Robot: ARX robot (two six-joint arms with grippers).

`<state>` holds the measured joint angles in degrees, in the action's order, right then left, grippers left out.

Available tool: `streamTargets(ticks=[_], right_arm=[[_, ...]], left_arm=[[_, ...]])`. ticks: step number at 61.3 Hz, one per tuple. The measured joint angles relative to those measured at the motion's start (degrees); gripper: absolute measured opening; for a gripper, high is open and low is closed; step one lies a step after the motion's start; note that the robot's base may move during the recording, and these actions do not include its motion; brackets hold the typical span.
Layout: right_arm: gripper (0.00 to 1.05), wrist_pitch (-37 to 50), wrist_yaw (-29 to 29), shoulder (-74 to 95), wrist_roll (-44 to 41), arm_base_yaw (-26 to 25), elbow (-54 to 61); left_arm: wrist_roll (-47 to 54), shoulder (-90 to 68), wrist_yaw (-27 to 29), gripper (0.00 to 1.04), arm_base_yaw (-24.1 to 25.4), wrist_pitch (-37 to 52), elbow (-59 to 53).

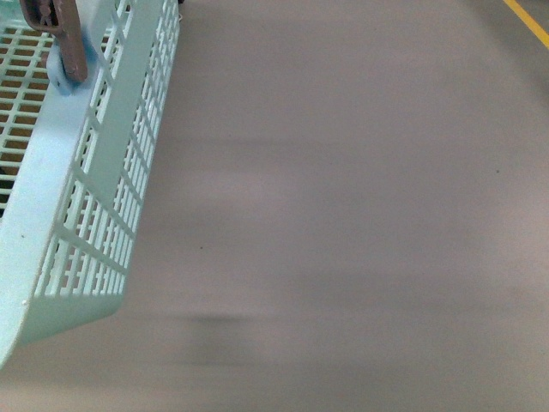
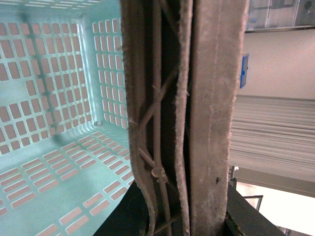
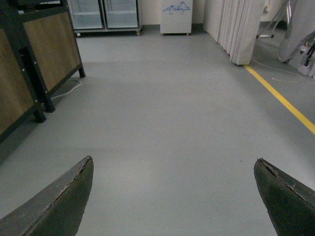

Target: Pick lemon and mango into basket

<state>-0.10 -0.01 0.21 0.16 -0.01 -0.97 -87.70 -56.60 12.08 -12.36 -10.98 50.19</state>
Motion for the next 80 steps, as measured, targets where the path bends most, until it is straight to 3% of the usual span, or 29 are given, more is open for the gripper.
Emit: streamTargets(ticks=[80], right_arm=[[0.96,0.00,0.00,0.00,0.00,0.00,0.00]], left_arm=[[0.00,0.00,-0.02,0.19,0.00,0.00,0.00]])
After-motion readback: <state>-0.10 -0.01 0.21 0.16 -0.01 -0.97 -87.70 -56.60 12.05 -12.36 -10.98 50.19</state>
